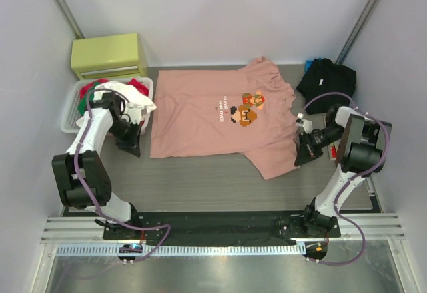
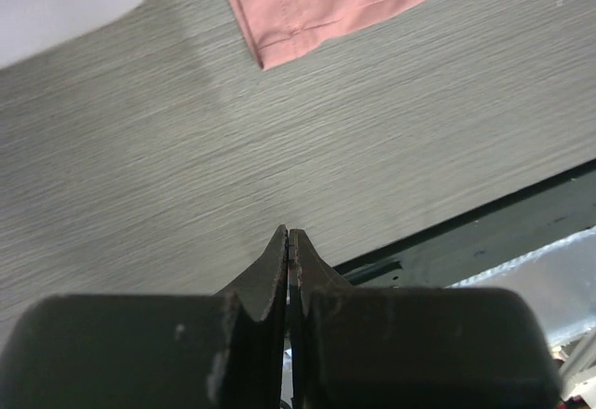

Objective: Fold and stack the t-shirts
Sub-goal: Fold the flattened tshirt in 1/3 of the way

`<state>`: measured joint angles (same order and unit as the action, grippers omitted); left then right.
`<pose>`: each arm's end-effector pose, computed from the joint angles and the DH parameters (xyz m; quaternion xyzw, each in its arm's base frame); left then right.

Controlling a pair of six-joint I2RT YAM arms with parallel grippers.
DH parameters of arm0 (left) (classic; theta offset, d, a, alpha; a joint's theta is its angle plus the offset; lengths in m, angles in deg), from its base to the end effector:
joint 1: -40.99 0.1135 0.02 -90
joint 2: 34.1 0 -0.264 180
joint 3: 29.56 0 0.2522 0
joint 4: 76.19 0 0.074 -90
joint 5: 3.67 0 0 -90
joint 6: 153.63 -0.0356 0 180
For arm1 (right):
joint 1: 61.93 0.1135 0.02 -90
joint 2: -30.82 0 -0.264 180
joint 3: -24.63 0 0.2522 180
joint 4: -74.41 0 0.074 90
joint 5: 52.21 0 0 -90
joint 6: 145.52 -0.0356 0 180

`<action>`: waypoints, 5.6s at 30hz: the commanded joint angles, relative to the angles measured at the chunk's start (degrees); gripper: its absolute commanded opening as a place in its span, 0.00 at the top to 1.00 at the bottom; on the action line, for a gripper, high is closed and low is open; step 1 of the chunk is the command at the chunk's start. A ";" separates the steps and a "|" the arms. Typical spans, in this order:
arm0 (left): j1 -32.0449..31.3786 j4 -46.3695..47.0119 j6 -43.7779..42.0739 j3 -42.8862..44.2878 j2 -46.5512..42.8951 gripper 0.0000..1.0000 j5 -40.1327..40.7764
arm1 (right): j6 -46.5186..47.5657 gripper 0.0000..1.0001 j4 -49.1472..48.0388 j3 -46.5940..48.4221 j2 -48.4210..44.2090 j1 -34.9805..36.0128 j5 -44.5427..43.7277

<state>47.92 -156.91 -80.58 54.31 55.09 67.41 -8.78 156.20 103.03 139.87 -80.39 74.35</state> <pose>0.2742 0.0217 0.2467 0.0917 0.9815 -0.1537 0.0673 0.2761 -0.0698 0.1396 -0.1683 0.9181 0.3587 0.0101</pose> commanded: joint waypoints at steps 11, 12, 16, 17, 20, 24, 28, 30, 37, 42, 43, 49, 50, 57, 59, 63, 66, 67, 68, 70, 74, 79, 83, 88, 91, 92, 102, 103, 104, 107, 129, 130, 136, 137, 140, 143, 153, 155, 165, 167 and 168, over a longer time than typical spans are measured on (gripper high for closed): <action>0.35 1.57 -3.26 -1.74 5.38 1.00 -6.38 | 0.54 0.99 3.42 5.23 -4.11 2.64 2.73; 0.27 1.31 -3.26 -1.21 6.08 1.00 -6.92 | 0.54 0.99 3.43 5.32 -4.20 2.64 2.91; 0.18 1.83 -2.83 0.47 8.01 1.00 -5.87 | 0.20 0.99 3.51 5.93 -4.20 3.08 4.05; 0.18 1.83 -2.91 0.82 8.19 1.00 -5.78 | 0.02 0.99 3.51 7.07 -3.07 3.34 4.57; 0.27 1.66 -3.00 0.47 8.20 1.00 -5.87 | -1.47 0.99 3.25 10.14 -0.96 4.21 6.68; 0.18 2.18 -3.61 -0.76 7.58 1.00 -4.29 | -4.63 0.99 1.85 14.10 1.59 6.32 8.27; 0.18 2.45 -4.05 -1.46 7.58 1.00 -3.14 | -9.38 0.99 -1.67 19.62 4.31 8.96 8.44; 0.18 2.18 -3.97 -1.46 7.75 1.00 -3.58 | -11.40 0.99 -2.02 22.01 5.90 10.36 9.23; 0.18 2.01 -4.93 -1.81 7.76 1.00 -2.53 | -19.13 0.99 -7.98 30.97 10.91 12.92 7.75; 0.18 2.80 -5.02 -2.87 8.02 1.00 -3.06 | -22.83 0.99 -11.86 34.41 14.25 13.54 4.67; 0.27 2.89 -5.11 -3.22 8.11 1.00 -3.14 | -23.70 0.99 -13.61 34.67 14.43 13.54 3.10; 0.18 3.15 -5.64 -3.84 8.64 1.00 -2.88 | -26.17 0.99 -16.52 37.22 16.80 13.54 -0.34; 0.27 3.15 -5.64 -3.84 8.55 1.00 -2.97 | -26.52 0.99 -17.05 37.48 16.98 13.54 -0.78; 0.18 3.15 -5.90 -4.45 8.46 1.00 -2.97 | -29.51 0.99 -19.69 43.10 19.00 13.54 -1.93; 0.18 3.59 -5.81 -4.80 8.28 1.00 -2.62 | -30.04 0.99 -19.69 44.43 19.26 13.54 -2.01; 0.18 4.82 -5.90 -5.86 8.63 1.00 -1.91 | -31.18 0.99 -19.69 45.92 17.78 13.62 -1.49; 0.18 5.00 -5.81 -6.21 9.16 1.00 -2.26 | -31.18 0.99 -19.78 45.05 14.79 13.62 -1.57; 0.27 5.17 -5.81 -6.12 9.34 1.00 -2.44 | -31.27 0.99 -19.78 44.87 13.74 13.62 -1.66; 0.18 5.17 -5.81 -5.95 9.34 1.00 -2.70 | -31.27 0.99 -19.69 44.35 13.29 13.62 -1.75; 0.18 5.17 -5.64 -5.77 9.95 1.00 -3.32 | -31.01 0.99 -19.69 44.34 12.94 13.62 -2.36; 0.18 5.00 -5.64 -5.24 10.48 1.00 -3.93 | -30.83 0.99 -19.78 45.22 14.34 13.62 -3.86; 0.18 5.17 -6.34 -6.73 10.04 1.00 -3.15 | -32.58 0.99 -20.39 49.34 16.89 13.19 -4.65; 0.18 5.44 -6.52 -7.53 10.30 1.00 -3.32 | -33.29 0.99 -19.43 54.52 19.70 13.10 -5.44; 0.18 5.35 -6.52 -7.18 10.74 1.00 -3.67 | -33.73 0.99 -18.99 56.91 23.21 13.19 -6.06; 0.18 5.17 -6.52 -6.83 11.01 1.00 -3.67 | -33.73 0.99 -18.81 56.65 24.36 13.54 -6.23; 0.27 5.00 -6.52 -6.74 11.10 1.00 -3.67 | -33.65 0.99 -18.90 56.13 24.54 13.62 -6.76; 0.18 5.35 -6.87 -7.70 11.27 1.00 -3.76 | -33.21 0.41 -21.44 50.76 23.31 14.59 -7.73; 0.18 5.43 -6.87 -7.88 11.27 1.00 -3.76 | -33.21 0.41 -21.80 49.89 22.96 14.68 -7.64; 0.18 5.52 -6.87 -7.88 11.45 1.00 -3.67 | -33.21 0.40 -21.80 49.62 22.26 14.68 -7.73; 0.18 5.70 -6.78 -8.23 11.62 1.00 -4.11 | -32.86 0.39 -22.24 47.60 20.33 14.68 -7.99; -0.17 -4.94 -6.61 3.19 12.06 1.00 -7.98 | -29.34 0.33 -19.60 16.23 -7.46 16.08 -0.09; -0.26 -4.76 -6.34 2.85 12.06 1.00 -7.98 | -29.86 0.34 -20.73 14.65 -7.11 16.17 0.53; -1.23 -3.35 -5.55 1.00 11.71 1.00 -7.45 | -31.10 0.35 -25.58 14.97 -2.36 16.35 0.36; -1.23 -3.27 -5.38 0.82 11.71 1.00 -7.36 | -31.53 0.36 -25.67 15.86 -1.40 16.44 0.27; -1.31 -2.92 -5.20 0.21 11.27 1.00 -6.92 | -31.97 0.36 -25.84 18.58 0.98 16.79 0.10; -1.31 -2.47 -5.02 -0.32 11.53 1.00 -6.66 | -32.94 0.36 -26.89 21.22 3.52 17.23 -0.17; -2.46 -0.98 -3.70 -2.34 13.11 1.00 -7.10 | -36.28 0.36 -28.92 28.69 10.74 18.46 -1.57; -2.46 -0.98 -3.79 -1.90 13.29 1.00 -6.84 | -36.37 0.36 -29.09 29.05 11.26 18.46 -1.93; -2.46 -1.07 -4.06 -0.84 13.82 1.00 -6.57 | -36.63 0.99 -30.67 28.09 12.50 20.30 -4.56; -2.46 -0.37 -4.23 -1.98 13.82 1.00 -6.40 | -36.81 0.99 -32.16 27.03 10.92 20.57 -5.18; -2.46 -0.19 -4.32 -2.34 13.91 1.00 -6.40 | -36.90 0.99 -32.78 26.33 10.31 20.74 -5.35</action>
<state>46.13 -157.26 -84.97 53.17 67.89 60.81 -45.17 127.02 129.98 152.35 -61.27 70.17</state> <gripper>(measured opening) 0.002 0.025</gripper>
